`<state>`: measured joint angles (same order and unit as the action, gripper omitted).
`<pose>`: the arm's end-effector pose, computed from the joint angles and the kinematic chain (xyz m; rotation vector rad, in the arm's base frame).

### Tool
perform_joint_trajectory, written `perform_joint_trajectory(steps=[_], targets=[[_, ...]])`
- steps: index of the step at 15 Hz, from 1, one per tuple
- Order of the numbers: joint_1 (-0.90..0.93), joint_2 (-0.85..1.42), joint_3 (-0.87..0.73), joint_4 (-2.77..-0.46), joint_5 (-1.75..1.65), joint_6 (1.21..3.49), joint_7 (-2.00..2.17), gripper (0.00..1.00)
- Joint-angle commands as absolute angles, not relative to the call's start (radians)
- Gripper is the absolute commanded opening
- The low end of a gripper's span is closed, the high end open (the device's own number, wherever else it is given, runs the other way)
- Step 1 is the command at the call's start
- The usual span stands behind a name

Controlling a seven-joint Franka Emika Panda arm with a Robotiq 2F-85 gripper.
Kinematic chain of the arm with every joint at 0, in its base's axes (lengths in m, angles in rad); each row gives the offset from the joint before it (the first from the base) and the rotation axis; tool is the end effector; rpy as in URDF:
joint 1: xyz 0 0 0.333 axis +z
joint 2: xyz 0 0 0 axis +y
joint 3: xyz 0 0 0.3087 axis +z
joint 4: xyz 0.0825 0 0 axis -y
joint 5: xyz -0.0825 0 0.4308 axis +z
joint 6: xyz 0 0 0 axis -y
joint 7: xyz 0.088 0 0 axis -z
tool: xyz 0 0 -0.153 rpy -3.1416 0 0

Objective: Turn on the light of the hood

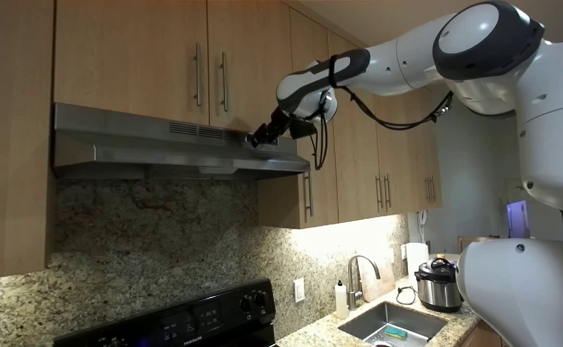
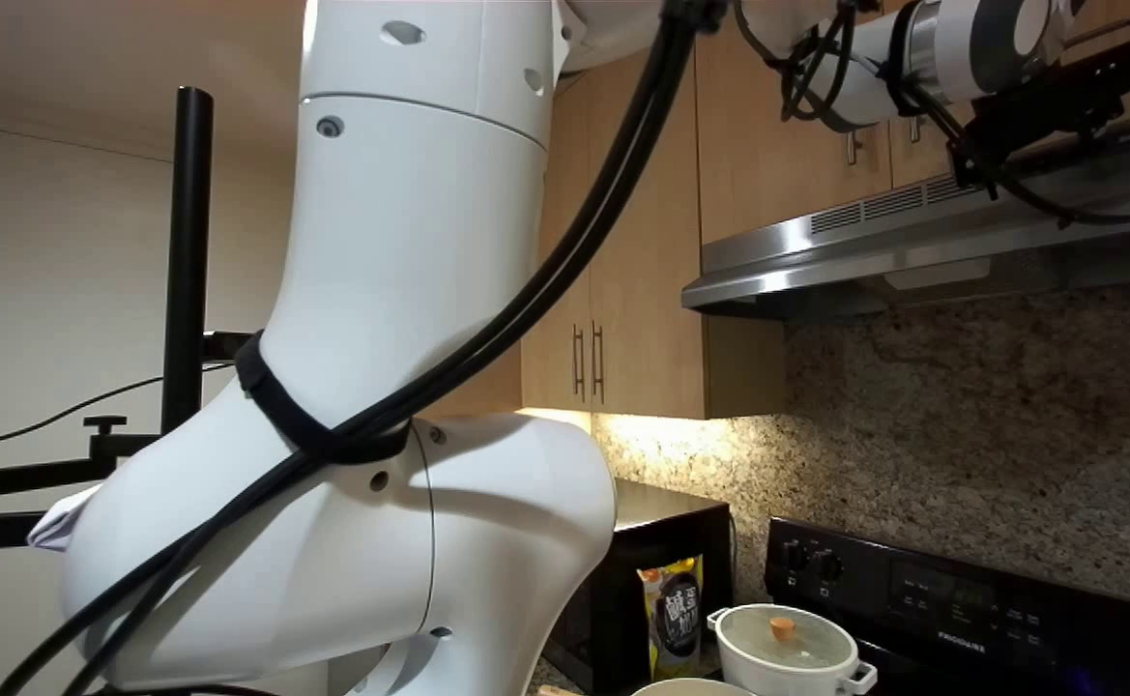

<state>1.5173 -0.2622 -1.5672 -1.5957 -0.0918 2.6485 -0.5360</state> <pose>0.6856 -0.1328 0.7019 2.5396 0.5004 1.5047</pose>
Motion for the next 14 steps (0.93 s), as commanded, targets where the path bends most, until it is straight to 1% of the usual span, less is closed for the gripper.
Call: perform_joint_trajectory(steps=[1,9,14], targets=[[1.598,-0.3,-1.619,-1.564,-0.187,2.657,-0.49,1.0],[1.751,-0.371,-1.713,-1.484,-0.339,2.629,-0.426,1.0],[1.826,-0.411,-1.74,-1.432,-0.398,2.615,-0.409,1.0]])
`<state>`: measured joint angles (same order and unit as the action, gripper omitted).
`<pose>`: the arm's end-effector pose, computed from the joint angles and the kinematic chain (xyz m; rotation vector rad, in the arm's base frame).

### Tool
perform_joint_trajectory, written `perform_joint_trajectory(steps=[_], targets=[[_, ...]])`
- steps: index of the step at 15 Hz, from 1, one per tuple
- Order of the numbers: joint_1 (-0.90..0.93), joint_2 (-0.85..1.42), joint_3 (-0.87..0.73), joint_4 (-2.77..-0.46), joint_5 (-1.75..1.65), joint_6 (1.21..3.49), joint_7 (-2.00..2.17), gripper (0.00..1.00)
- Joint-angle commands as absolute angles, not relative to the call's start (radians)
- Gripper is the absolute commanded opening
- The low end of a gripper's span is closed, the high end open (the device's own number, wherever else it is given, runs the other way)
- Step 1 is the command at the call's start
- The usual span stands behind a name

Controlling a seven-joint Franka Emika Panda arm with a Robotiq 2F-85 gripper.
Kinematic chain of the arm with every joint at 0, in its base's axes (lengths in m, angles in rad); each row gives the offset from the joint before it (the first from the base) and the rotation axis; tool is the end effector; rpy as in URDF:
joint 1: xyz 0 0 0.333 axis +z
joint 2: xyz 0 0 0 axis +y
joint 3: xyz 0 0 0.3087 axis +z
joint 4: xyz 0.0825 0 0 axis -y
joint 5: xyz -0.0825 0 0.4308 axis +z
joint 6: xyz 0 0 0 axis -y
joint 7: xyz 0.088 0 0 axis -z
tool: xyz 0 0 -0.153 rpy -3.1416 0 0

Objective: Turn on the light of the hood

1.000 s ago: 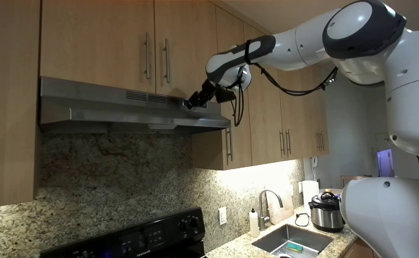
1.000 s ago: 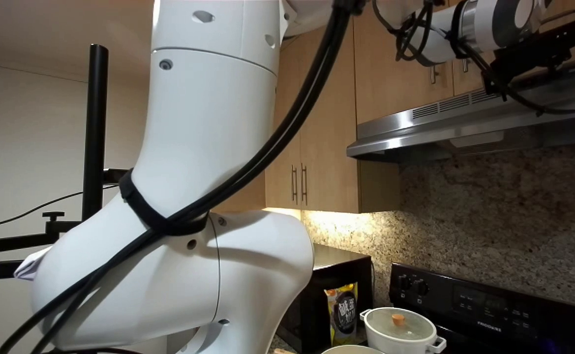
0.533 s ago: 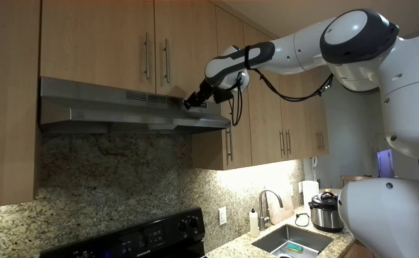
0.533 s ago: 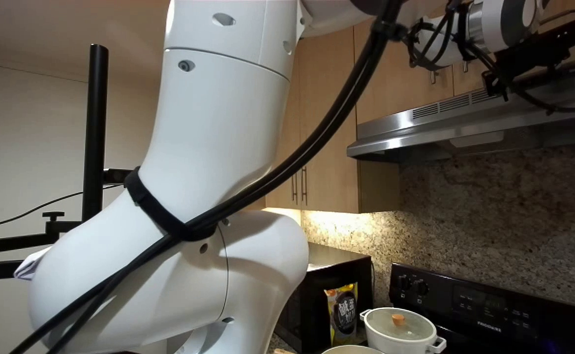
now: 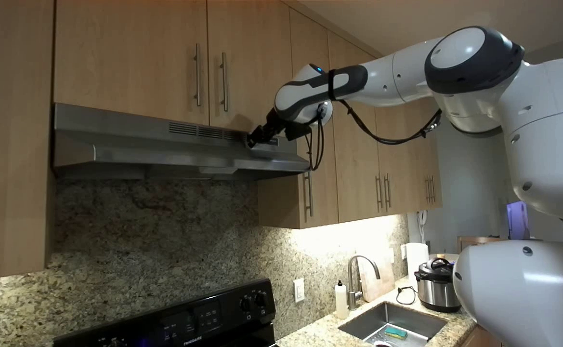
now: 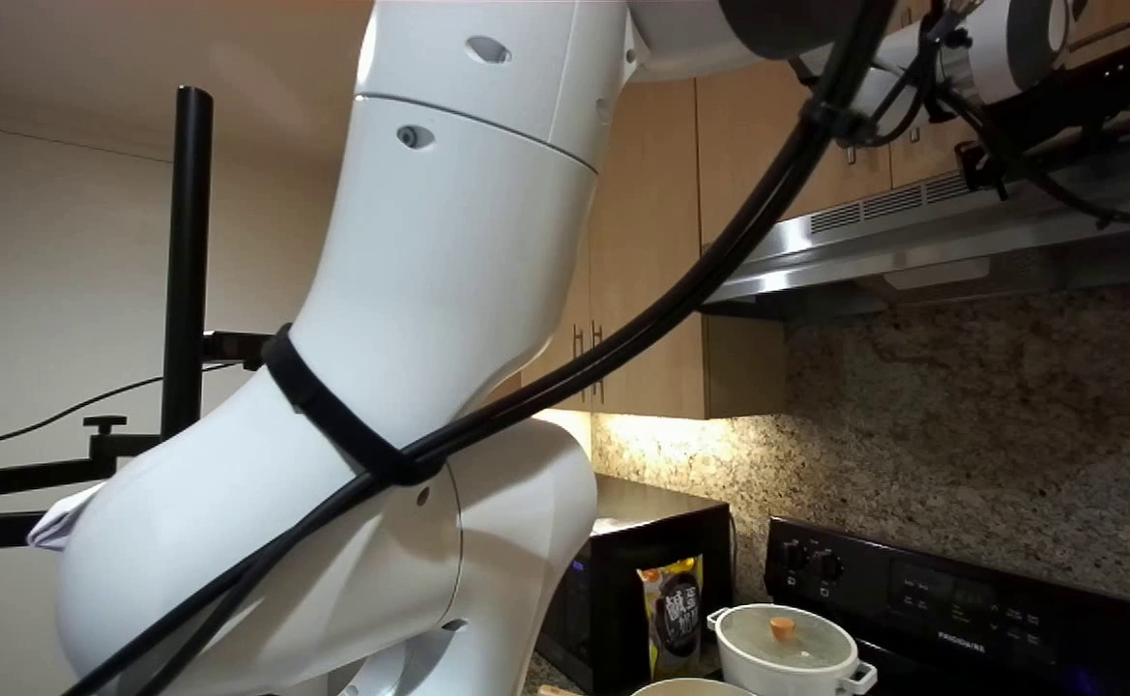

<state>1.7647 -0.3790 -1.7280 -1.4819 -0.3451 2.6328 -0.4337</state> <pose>0.7098 -0.1292 0.7092 2.4785 0.5439 1.5070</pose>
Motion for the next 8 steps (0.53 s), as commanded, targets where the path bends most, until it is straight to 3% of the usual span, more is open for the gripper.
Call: perform_joint_trajectory(steps=[1,8], targets=[[1.842,-0.417,-1.742,-1.421,-0.407,2.614,-0.411,1.0],[1.936,-0.453,-1.771,-1.355,-0.451,2.58,-0.411,1.0]])
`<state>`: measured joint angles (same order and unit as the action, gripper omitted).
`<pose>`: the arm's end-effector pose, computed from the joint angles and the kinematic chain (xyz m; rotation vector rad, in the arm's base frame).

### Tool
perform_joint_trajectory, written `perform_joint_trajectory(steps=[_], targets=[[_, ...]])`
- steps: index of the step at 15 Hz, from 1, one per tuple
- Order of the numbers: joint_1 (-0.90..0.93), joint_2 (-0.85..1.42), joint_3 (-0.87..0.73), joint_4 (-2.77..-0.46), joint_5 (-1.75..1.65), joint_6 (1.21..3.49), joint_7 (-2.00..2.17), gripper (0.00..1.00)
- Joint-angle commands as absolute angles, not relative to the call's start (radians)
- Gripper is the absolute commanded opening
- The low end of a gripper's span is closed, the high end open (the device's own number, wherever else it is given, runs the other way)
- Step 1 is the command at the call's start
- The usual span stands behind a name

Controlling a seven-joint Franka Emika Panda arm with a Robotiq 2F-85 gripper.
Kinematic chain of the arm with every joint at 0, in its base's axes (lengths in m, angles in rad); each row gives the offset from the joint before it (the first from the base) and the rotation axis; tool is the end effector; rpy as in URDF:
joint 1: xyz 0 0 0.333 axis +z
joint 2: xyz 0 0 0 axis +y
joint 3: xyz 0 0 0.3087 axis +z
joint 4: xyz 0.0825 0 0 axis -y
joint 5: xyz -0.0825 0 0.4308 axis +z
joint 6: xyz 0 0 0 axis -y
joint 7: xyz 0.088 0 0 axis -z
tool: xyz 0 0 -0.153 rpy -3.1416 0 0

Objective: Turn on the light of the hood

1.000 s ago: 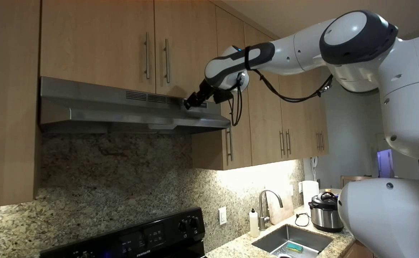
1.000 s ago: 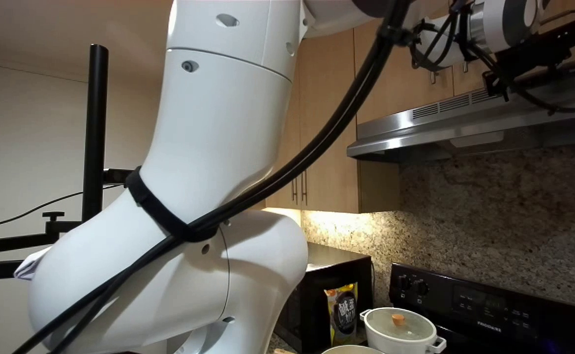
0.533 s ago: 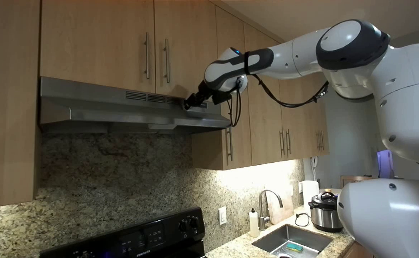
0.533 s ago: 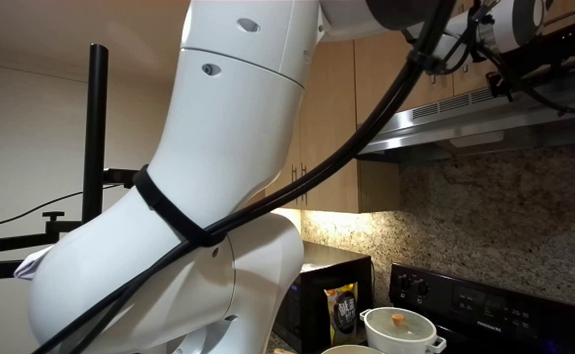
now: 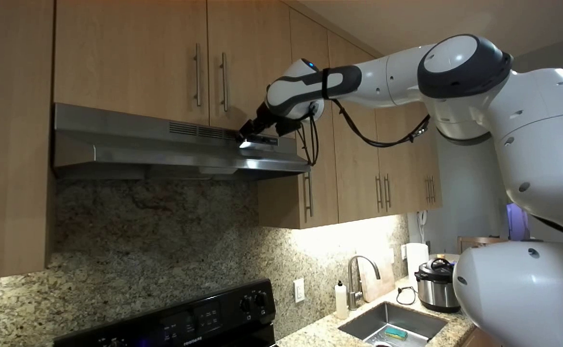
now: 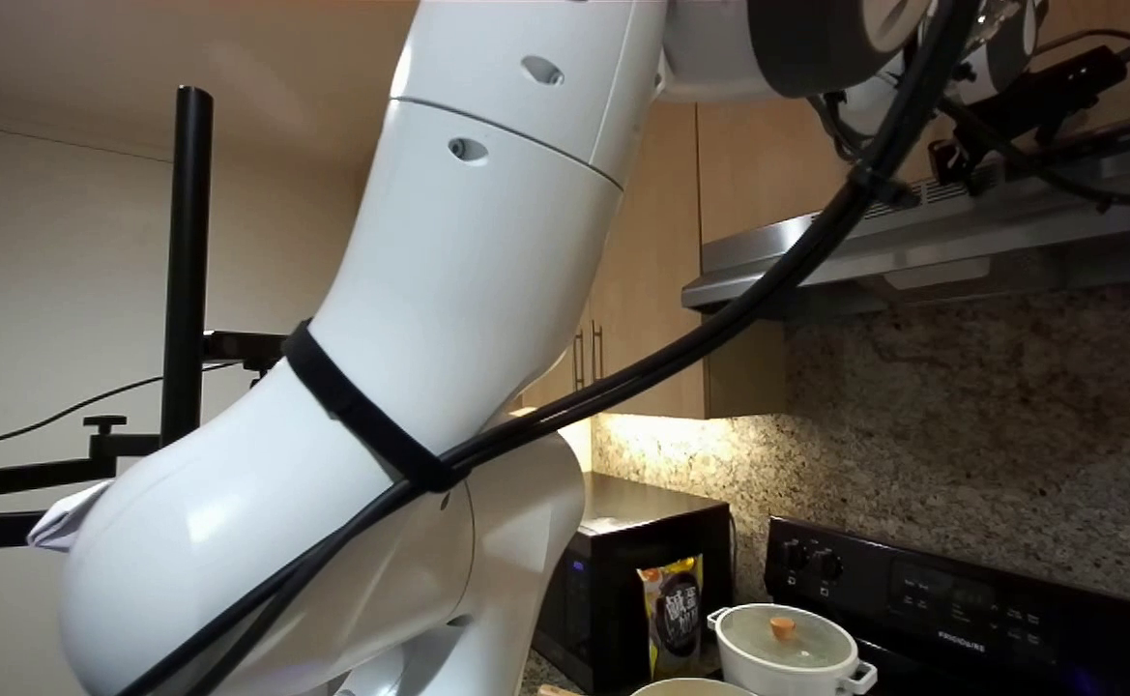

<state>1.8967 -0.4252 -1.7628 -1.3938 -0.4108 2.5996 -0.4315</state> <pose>0.7221 -0.0945 0.7297 2.4463 0.6327 1.5472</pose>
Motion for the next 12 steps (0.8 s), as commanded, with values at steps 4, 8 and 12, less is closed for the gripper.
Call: perform_joint_trajectory(steps=[4,8,12], targets=[[1.901,-0.452,-1.757,-1.359,-0.435,2.579,-0.401,1.0],[1.858,-0.441,-1.729,-1.384,-0.422,2.589,-0.394,1.0],[1.794,-0.421,-1.697,-1.404,-0.412,2.597,-0.375,1.0]])
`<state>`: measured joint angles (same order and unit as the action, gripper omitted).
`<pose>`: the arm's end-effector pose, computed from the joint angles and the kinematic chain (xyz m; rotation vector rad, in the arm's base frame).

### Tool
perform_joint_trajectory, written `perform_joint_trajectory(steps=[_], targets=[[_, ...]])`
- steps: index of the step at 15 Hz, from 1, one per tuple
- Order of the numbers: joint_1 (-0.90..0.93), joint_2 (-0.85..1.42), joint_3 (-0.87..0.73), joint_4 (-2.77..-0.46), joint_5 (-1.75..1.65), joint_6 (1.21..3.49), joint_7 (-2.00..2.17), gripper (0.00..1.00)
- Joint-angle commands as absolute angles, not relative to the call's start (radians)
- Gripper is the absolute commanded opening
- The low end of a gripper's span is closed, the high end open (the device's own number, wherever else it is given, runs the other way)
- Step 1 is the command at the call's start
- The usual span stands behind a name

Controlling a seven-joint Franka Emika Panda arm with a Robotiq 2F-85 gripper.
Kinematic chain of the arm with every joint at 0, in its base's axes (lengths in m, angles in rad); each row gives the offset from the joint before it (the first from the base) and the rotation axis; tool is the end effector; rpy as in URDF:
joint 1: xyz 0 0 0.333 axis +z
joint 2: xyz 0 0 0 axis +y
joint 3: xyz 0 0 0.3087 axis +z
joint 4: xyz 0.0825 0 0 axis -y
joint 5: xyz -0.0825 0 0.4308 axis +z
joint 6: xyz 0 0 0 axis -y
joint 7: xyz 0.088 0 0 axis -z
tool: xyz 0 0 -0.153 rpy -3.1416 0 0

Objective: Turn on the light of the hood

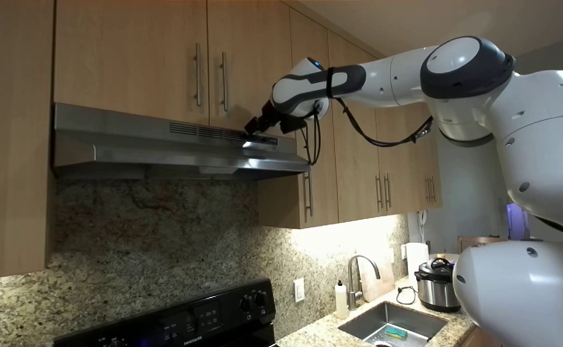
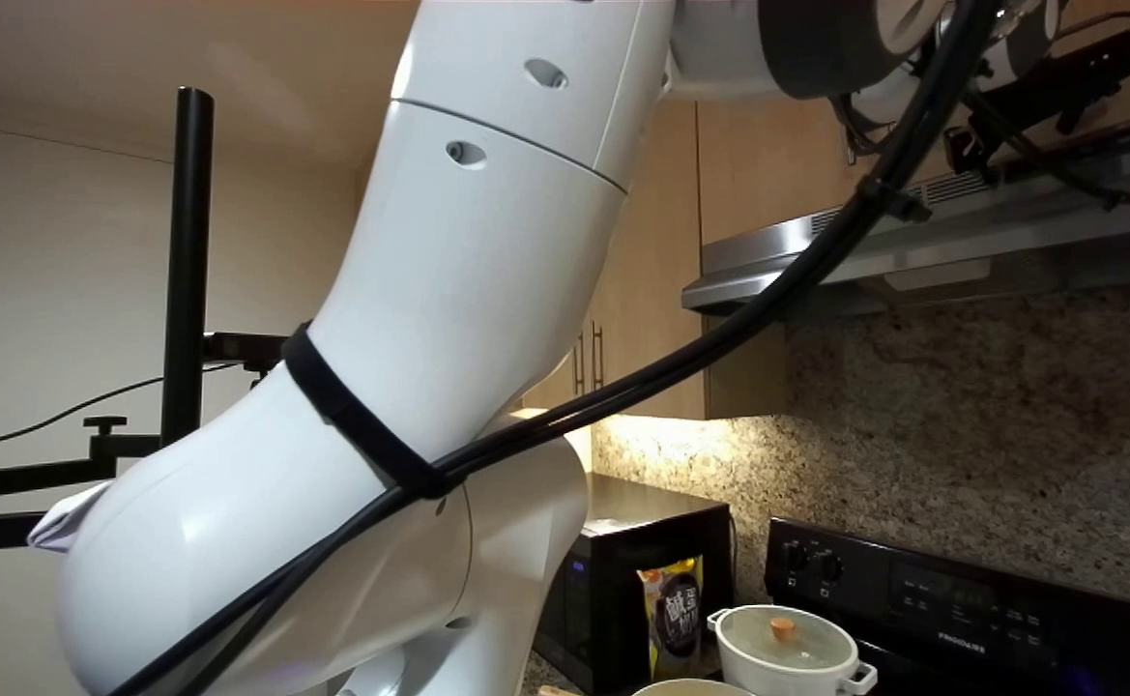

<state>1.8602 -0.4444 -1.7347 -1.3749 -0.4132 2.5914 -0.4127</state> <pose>0.7167 -0.1161 0.7401 2.4592 0.5708 1.5778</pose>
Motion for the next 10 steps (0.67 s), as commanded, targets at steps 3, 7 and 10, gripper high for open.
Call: perform_joint_trajectory(steps=[3,7,10], targets=[[1.751,-0.419,-1.671,-1.43,-0.407,2.602,-0.367,1.0],[1.713,-0.423,-1.638,-1.484,-0.392,2.594,-0.365,1.0],[1.689,-0.416,-1.62,-1.505,-0.388,2.598,-0.363,1.0]])
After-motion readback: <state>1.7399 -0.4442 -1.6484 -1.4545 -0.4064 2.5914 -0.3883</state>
